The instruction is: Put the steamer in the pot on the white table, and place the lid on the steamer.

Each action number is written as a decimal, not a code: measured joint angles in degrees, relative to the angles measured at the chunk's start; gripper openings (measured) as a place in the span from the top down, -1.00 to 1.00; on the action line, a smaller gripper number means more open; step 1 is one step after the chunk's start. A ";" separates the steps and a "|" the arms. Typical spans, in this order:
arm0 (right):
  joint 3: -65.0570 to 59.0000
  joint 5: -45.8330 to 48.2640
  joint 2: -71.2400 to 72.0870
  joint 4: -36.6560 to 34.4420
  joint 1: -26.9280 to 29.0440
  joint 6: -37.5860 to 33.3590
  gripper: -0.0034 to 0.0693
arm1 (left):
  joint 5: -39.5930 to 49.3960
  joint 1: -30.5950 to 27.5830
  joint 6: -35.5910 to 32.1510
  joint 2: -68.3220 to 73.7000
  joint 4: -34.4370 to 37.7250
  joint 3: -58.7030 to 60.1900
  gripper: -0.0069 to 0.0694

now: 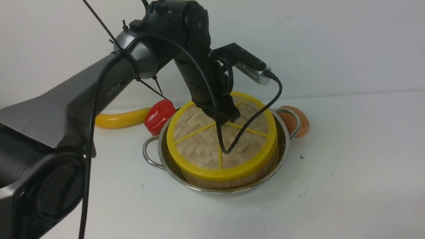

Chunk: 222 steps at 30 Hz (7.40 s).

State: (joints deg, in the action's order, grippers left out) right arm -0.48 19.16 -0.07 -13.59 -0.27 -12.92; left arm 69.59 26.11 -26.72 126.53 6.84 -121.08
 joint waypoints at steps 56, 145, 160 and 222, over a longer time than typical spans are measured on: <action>0.00 0.00 0.00 0.00 0.00 0.00 0.22 | -0.31 0.10 4.74 1.83 -4.14 -0.27 -0.28; 0.00 0.00 0.00 0.00 0.00 0.00 0.22 | -48.69 -35.10 3.72 -114.55 9.52 108.50 0.74; 0.00 0.05 0.00 0.00 0.00 0.00 0.22 | -48.68 -35.10 6.77 -119.50 2.75 117.77 0.67; 0.00 0.05 0.00 0.00 0.00 -0.05 0.22 | -50.41 -33.79 22.05 -126.35 -6.02 121.44 0.54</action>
State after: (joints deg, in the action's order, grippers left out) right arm -0.48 19.21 -0.07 -13.59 -0.27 -12.98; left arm 19.19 -7.67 -4.67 0.18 0.81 0.35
